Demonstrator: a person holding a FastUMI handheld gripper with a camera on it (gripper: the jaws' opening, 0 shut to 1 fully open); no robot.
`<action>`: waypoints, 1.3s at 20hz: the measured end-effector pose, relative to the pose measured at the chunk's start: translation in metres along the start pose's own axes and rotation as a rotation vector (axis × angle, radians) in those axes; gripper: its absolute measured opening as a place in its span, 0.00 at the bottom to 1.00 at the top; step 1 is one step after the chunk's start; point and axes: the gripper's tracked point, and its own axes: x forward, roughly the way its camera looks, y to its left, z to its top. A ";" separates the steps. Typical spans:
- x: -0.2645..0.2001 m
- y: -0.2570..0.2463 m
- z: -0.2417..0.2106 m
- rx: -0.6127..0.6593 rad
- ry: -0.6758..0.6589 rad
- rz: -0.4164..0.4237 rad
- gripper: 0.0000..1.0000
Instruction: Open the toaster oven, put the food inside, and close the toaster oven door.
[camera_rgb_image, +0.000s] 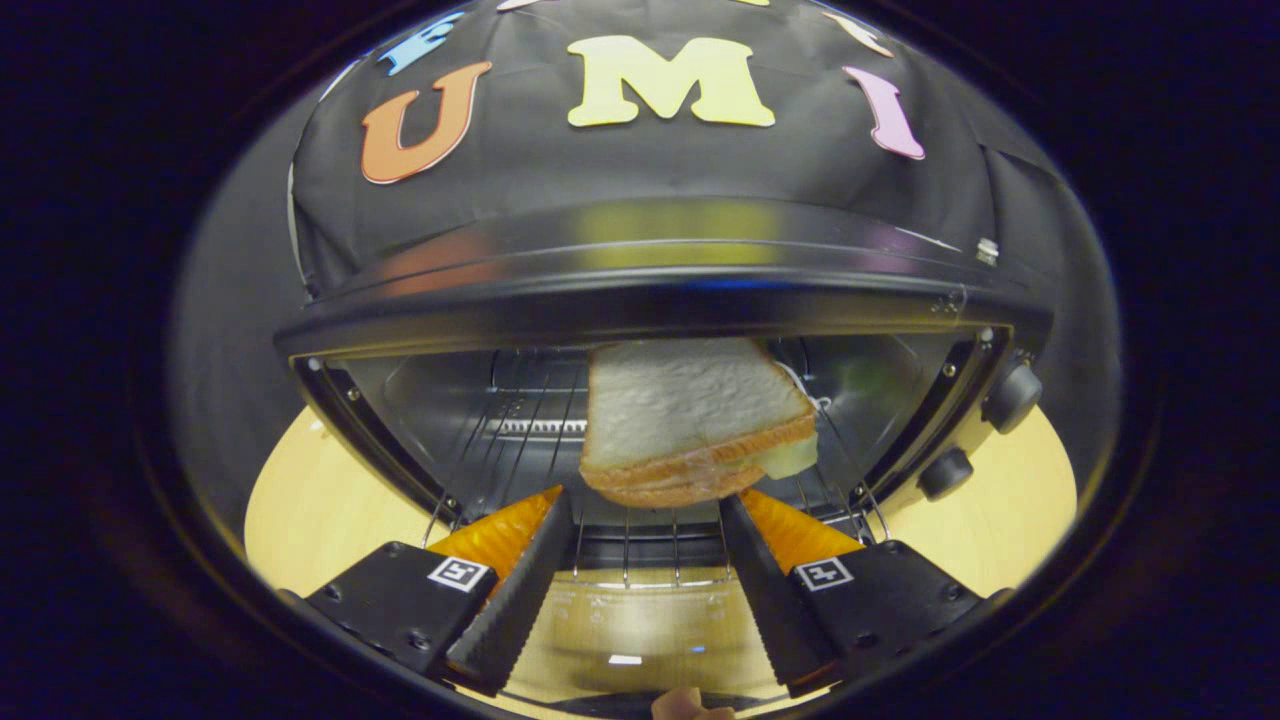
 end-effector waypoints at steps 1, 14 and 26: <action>-0.006 -0.002 -0.003 0.001 0.004 -0.006 0.96; -0.107 0.008 -0.058 -0.066 0.058 0.065 0.98; -0.106 0.000 -0.120 0.002 0.218 0.014 0.99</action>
